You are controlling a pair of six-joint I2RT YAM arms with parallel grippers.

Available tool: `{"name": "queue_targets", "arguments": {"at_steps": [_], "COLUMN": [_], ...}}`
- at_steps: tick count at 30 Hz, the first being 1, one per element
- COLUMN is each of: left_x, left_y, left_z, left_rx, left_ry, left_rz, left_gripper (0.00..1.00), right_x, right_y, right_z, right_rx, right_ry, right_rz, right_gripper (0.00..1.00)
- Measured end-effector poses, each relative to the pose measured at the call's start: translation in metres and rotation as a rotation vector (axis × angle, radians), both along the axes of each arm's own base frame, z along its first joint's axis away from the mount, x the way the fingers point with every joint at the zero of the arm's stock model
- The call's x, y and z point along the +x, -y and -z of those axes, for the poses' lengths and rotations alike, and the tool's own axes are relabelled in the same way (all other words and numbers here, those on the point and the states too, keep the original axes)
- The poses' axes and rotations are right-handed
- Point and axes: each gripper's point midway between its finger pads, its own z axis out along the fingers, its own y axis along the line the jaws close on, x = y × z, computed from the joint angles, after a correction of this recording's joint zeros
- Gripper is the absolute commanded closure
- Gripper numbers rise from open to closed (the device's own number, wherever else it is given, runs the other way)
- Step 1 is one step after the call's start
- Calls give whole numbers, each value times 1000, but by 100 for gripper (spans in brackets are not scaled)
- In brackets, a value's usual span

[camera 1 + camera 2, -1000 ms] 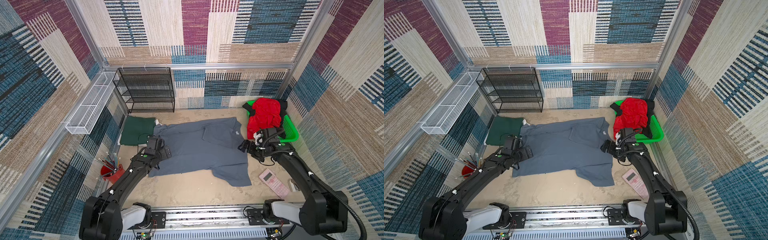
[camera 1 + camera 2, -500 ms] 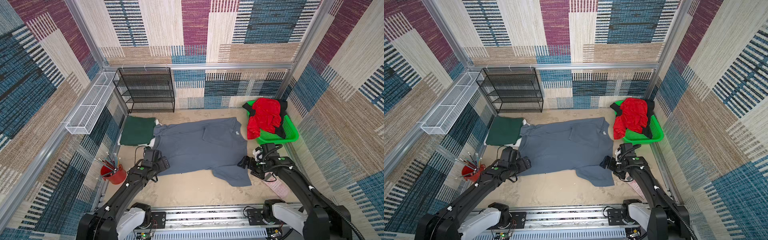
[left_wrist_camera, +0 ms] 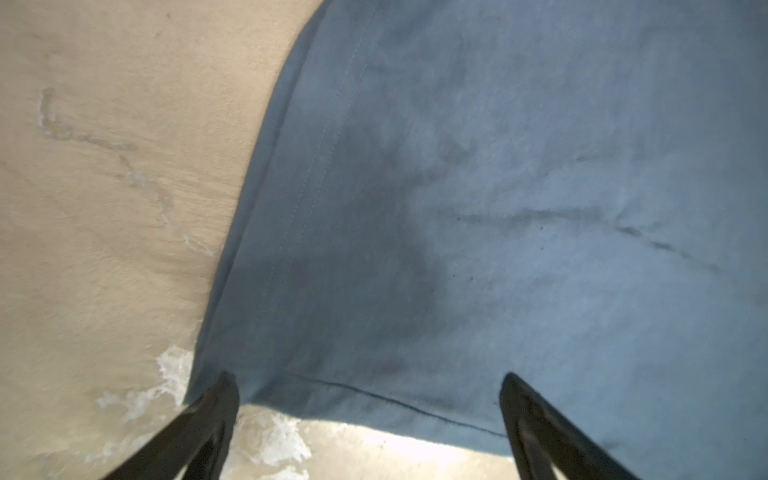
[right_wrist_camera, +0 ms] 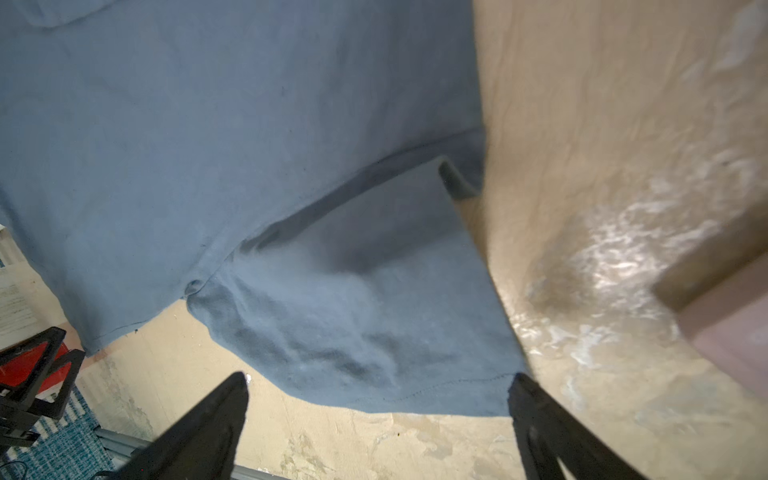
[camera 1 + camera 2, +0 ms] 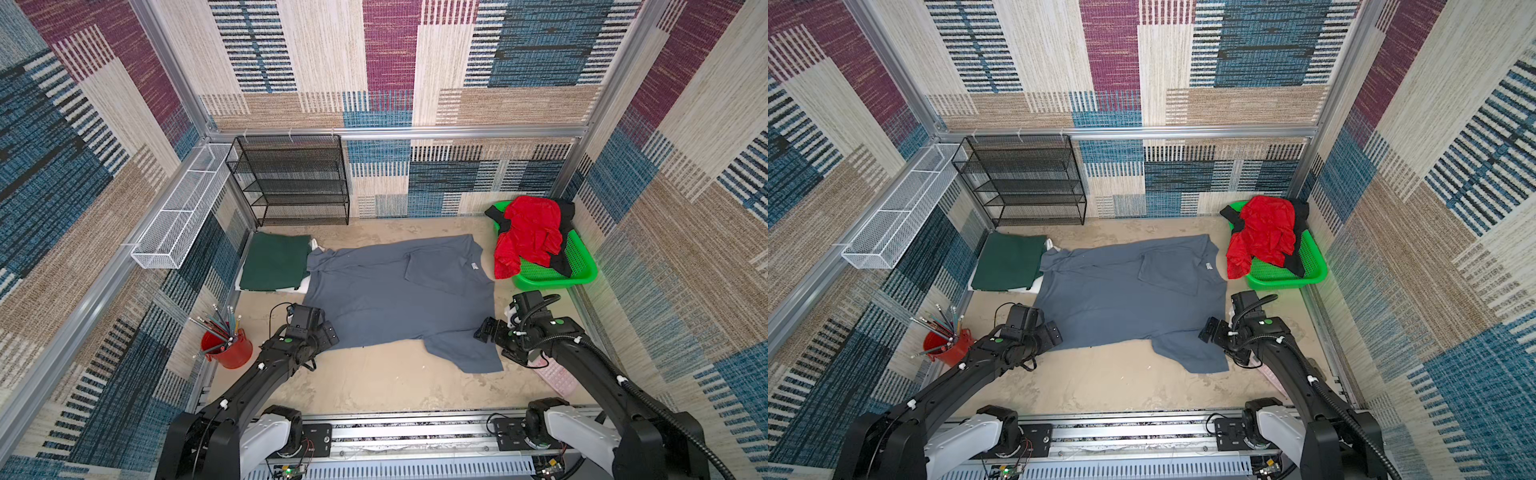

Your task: Fold and stack the t-shirts

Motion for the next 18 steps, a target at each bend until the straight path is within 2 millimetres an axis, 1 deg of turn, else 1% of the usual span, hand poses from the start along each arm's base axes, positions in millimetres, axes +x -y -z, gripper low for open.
{"name": "queue_targets", "arguments": {"at_steps": [4,7,8,12,13,16,18], "left_x": [-1,1,2,9,11,14,15], "left_y": [-3,-4,-5,-8,-8,-6,-6], "left_z": [6,10,11,13,14,14,13], "left_rx": [2,2,8,14,14,7,5], "left_ry": [-19,-23,-17,9,14,24,24], "left_rz": [-21,-34,-38,-52,-52,-49,-48], "left_gripper": [0,4,8,30,34,38,41], "right_x": [-14,-15,-15,-18,-18,-20,-20], "right_y": [-3,-4,-5,-4,-4,-5,-7], "right_z": [17,21,21,29,30,34,36], "right_rx": [2,0,0,0,-1,-14,-15], "right_ry": [-61,-65,-64,-78,-74,-74,-66], "right_rz": [11,18,20,29,31,32,29], "right_gripper": [1,1,1,0,2,5,11]}}
